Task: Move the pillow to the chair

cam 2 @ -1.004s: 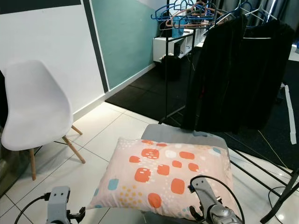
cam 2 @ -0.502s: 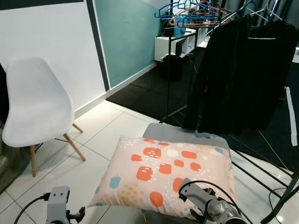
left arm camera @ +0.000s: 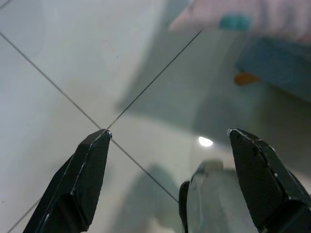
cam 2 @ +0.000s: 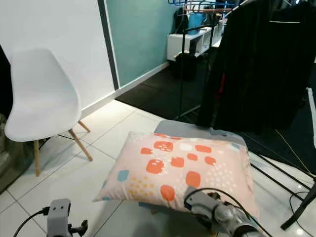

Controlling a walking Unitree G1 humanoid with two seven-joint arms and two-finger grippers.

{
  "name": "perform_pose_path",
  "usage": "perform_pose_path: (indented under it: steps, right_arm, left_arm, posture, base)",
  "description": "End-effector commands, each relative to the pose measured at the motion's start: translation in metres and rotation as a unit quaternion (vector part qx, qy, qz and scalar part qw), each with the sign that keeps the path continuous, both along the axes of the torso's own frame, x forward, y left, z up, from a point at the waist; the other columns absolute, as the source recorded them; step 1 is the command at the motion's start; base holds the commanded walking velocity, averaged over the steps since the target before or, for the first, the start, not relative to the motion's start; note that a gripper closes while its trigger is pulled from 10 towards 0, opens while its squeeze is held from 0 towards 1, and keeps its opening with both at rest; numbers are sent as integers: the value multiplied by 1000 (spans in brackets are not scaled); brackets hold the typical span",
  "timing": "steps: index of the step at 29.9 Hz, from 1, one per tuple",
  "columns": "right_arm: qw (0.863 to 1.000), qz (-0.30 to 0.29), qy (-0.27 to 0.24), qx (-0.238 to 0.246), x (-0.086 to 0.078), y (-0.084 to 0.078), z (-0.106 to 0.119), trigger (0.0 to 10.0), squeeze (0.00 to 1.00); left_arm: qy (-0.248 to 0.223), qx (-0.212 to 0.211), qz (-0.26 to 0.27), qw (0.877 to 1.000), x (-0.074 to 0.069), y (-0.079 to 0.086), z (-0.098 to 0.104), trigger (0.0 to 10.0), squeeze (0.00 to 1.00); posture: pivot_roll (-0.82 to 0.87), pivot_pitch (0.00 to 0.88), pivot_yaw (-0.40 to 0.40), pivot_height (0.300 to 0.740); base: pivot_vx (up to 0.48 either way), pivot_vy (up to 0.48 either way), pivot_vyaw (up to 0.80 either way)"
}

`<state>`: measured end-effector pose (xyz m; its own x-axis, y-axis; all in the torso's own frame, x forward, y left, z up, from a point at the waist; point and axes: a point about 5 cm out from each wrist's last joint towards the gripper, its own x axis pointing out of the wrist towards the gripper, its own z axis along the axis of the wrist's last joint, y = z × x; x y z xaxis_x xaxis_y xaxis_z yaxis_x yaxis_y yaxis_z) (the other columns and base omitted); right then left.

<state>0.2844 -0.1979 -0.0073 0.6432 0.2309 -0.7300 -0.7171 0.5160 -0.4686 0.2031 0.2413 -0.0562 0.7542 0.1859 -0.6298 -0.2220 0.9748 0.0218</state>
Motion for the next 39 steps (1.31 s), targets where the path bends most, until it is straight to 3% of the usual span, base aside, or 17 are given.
perform_pose_path:
  steps: [1,6,10,15,17,19,25,35,39]
  right_arm:
    - [1000,6,-2,6,0,3,0,10000,0]
    - [997,61,2,-38,2,6,1,10000,0]
    - [996,77,8,-47,2,8,2,10000,0]
    - [989,108,-11,-100,7,7,6,10000,0]
    - [984,111,-48,-134,12,6,10,10000,0]
    - [984,111,-48,-134,12,6,10,10000,0]
    - [958,138,-156,-196,20,5,20,10000,0]
    - [931,142,-235,-241,23,4,27,10000,0]
    - [917,108,-261,-283,30,-8,32,10000,0]
  left_arm:
    - [-2,0,0,1000,0,0,0,10000,0]
    - [-2,0,-1,1000,0,1,0,10000,0]
    - [-2,1,-2,1000,0,1,1,10000,0]
    - [-4,1,-4,1000,2,2,2,10000,0]
    - [-7,2,-4,1000,3,2,2,10000,0]
    - [-7,2,-4,1000,3,2,2,10000,0]
    - [-10,2,-5,1000,3,2,3,10000,0]
    - [-12,1,-7,1000,3,1,3,10000,0]
    - [-12,0,-8,1000,2,1,3,10000,0]
  posture:
    - [-162,35,-39,596]
    - [-161,44,-37,576]
    - [-163,56,-36,566]
    - [-163,64,-36,551]
    - [-161,88,-38,541]
    - [-161,88,-38,541]
    - [-156,101,-50,517]
    - [-155,112,-54,512]
    - [-157,113,-49,512]
  base:
    - [0,0,0]
    - [0,0,0]
    - [0,0,0]
    - [0,0,0]
    - [0,0,0]
    - [0,0,0]
    - [0,0,0]
    - [0,0,0]
    - [0,0,0]
